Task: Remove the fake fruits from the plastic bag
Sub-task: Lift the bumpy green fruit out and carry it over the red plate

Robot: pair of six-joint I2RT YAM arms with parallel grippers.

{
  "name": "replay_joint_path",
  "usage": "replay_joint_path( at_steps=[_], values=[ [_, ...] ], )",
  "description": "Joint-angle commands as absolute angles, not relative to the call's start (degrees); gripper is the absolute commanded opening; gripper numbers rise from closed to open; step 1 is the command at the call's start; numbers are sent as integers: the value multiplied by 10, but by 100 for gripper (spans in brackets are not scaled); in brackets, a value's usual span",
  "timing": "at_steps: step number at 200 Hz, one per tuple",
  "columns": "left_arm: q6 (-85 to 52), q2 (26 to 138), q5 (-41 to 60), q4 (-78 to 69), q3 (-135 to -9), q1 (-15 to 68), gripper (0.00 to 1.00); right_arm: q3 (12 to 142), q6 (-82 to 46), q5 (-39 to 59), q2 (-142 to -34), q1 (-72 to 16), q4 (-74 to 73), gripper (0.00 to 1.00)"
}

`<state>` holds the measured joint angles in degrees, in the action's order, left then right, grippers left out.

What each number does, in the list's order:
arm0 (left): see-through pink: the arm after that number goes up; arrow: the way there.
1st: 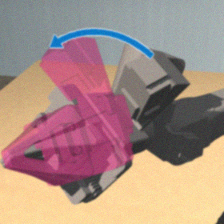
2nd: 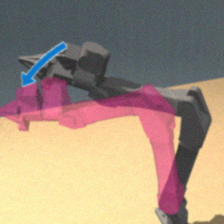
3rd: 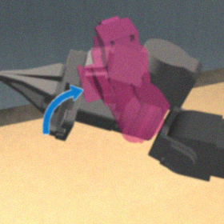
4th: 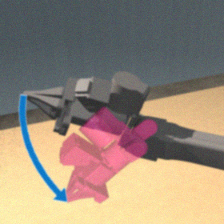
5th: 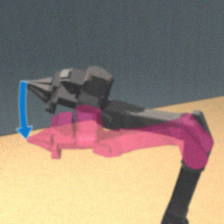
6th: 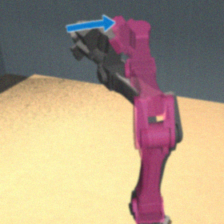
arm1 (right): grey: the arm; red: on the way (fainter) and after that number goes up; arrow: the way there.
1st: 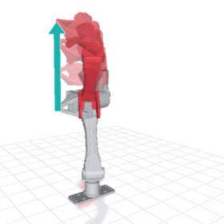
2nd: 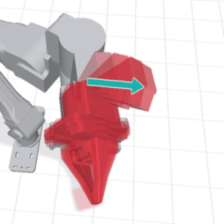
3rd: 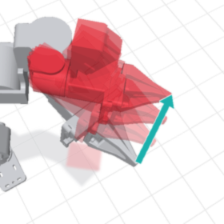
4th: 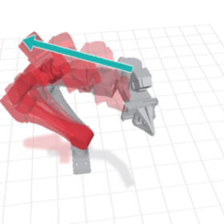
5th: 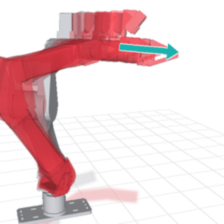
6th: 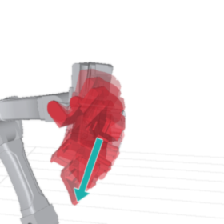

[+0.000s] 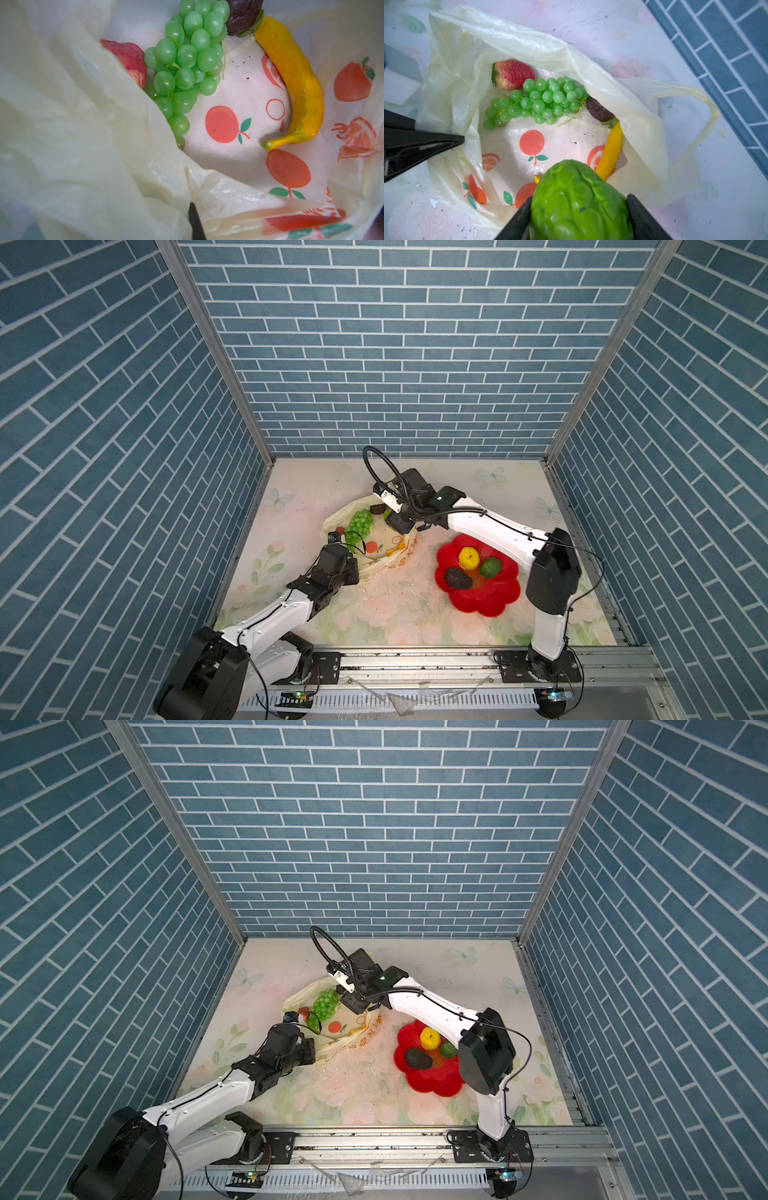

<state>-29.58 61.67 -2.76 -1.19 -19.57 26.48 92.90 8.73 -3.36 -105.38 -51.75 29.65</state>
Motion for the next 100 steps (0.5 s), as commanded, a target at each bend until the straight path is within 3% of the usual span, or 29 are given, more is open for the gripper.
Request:
replay_joint_path(
  at_steps=[1,100],
  values=[
    [-295,615,-33,-13,-193,261,0,829,3,-78,-978,-519,200,55],
    [-293,619,-24,-18,-197,261,0,470,-186,-246,-626,-572,141,51]
  ],
)
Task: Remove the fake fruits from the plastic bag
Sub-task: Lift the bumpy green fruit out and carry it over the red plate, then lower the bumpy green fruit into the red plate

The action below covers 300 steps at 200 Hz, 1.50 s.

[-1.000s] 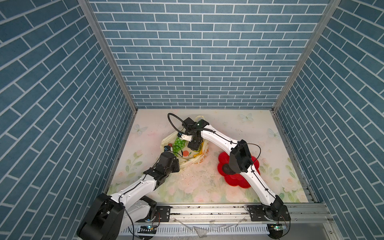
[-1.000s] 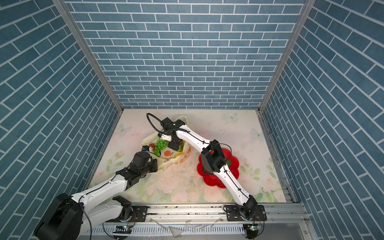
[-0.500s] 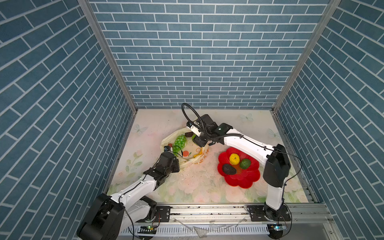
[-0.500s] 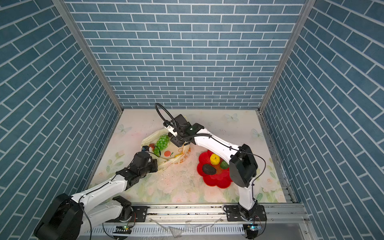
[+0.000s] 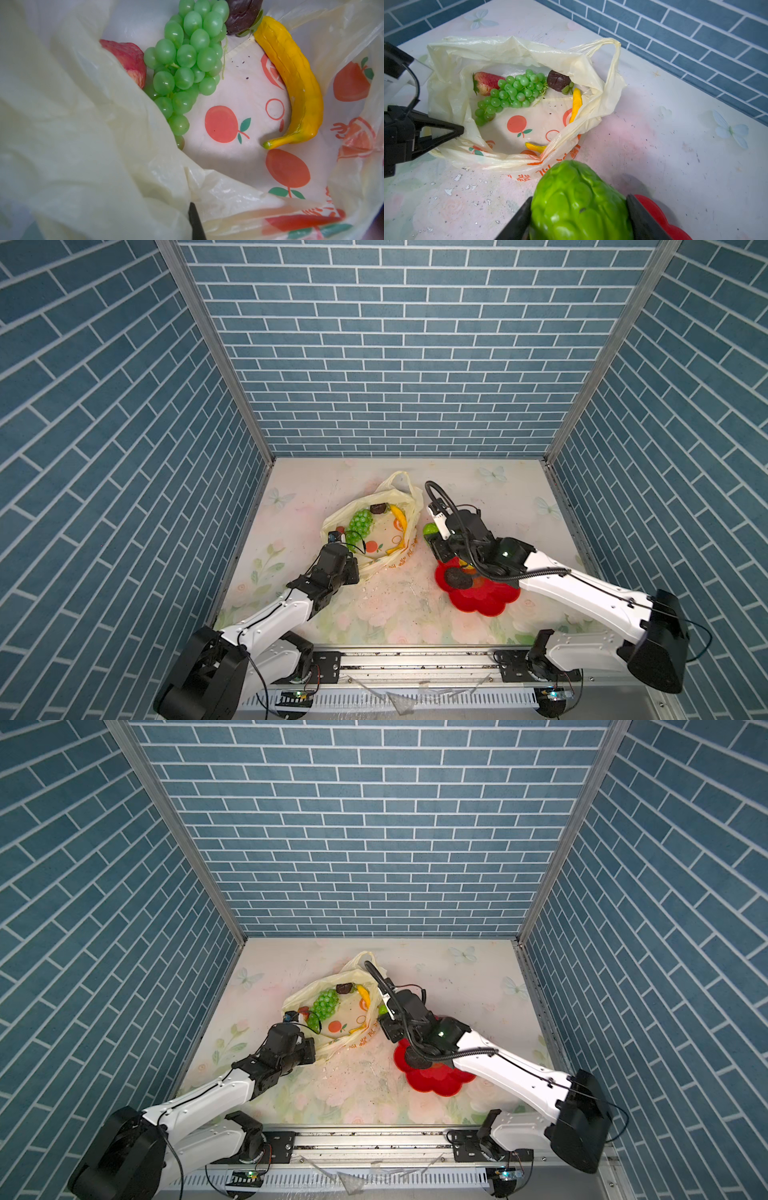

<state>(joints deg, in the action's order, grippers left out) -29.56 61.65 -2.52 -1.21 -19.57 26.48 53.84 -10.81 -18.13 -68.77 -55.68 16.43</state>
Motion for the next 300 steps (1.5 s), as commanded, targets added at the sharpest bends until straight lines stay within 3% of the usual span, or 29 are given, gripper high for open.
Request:
replay_joint_path(
  at_steps=[1,69,120,227,300],
  values=[
    [-293,619,-23,-17,-198,261,0,468,-187,-247,-623,-572,140,51],
    [-290,609,-35,-10,-196,261,0,269,-204,-284,-489,-582,45,51],
    [-289,608,-44,-7,-193,261,0,176,-199,-308,-469,-582,-40,50],
    [-287,626,-43,-13,-196,262,0,152,-324,-349,-334,-585,137,47],
    [-287,631,-43,-15,-198,262,0,114,-364,-405,-340,-607,97,45]
  ],
)
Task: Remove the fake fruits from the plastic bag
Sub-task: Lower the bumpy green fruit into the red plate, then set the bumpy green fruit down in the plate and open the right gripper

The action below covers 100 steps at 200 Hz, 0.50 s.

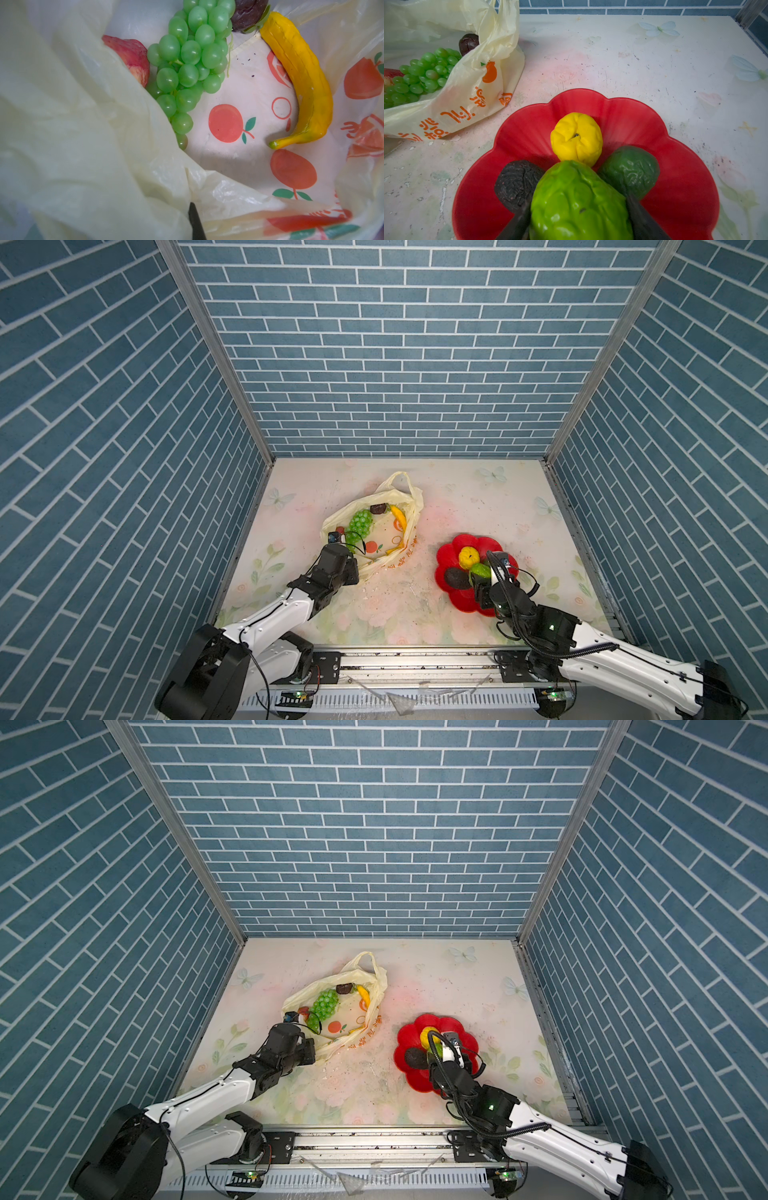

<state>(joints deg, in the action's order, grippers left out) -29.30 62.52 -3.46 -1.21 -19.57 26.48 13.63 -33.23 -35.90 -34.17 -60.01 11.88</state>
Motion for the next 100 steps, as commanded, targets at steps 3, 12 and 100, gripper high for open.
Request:
replay_joint_path(
  at_steps=[3,12,100],
  values=[
    [-287,632,-43,-16,-198,262,0,111,-364,-408,-341,-607,91,45],
    [-286,632,-43,-15,-197,262,0,102,-363,-418,-343,-607,73,45],
    [-285,620,-54,-11,-195,262,0,78,-334,-430,-408,-608,-28,48]
  ],
)
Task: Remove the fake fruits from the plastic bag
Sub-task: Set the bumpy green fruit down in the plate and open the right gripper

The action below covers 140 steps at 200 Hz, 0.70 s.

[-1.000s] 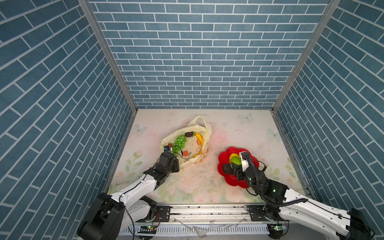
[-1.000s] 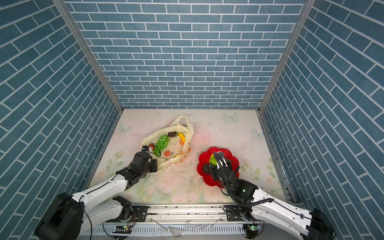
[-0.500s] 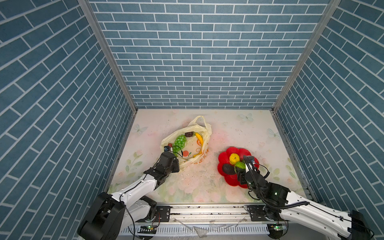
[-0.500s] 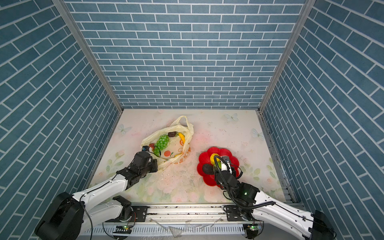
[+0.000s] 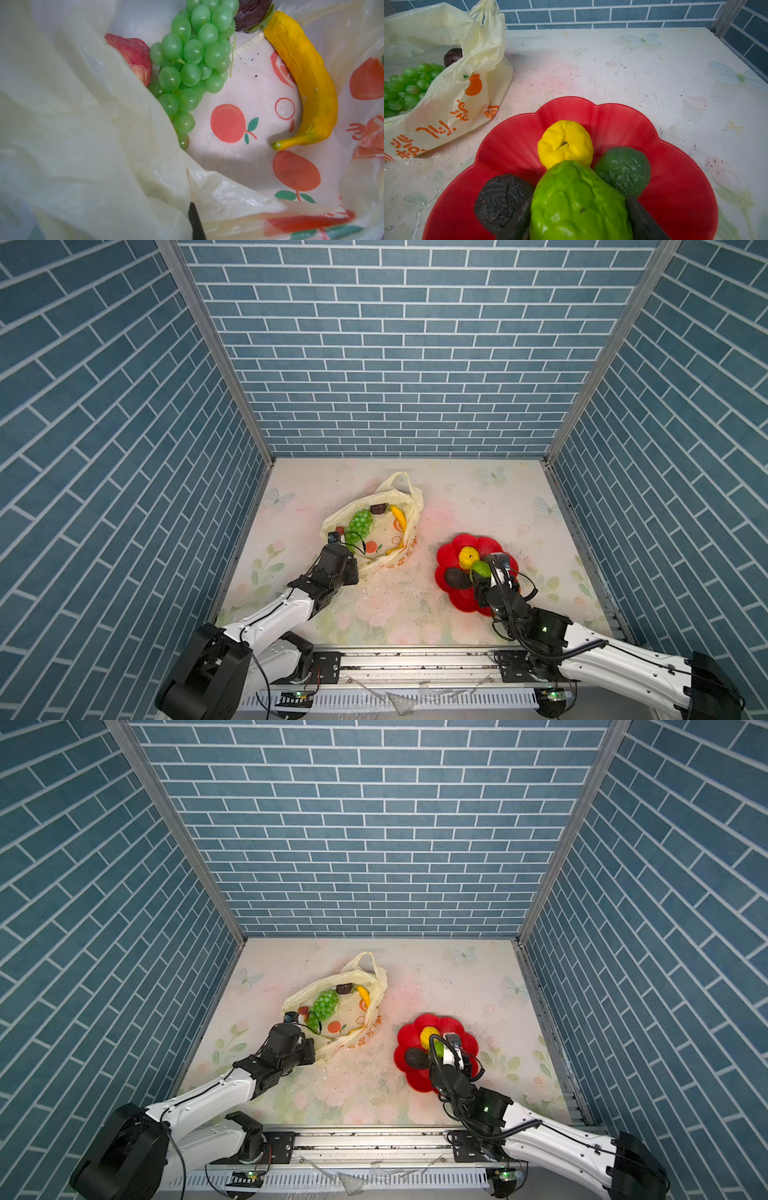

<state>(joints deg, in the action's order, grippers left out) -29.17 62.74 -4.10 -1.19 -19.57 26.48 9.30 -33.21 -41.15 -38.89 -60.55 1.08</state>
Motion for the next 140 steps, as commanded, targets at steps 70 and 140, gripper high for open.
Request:
replay_joint_path(
  at_steps=[70,140],
  values=[
    [-285,606,-58,-8,-192,261,0,69,-330,-425,-435,-609,-56,53],
    [-284,590,-64,-2,-188,261,0,76,-339,-419,-442,-609,-40,65]
  ],
)
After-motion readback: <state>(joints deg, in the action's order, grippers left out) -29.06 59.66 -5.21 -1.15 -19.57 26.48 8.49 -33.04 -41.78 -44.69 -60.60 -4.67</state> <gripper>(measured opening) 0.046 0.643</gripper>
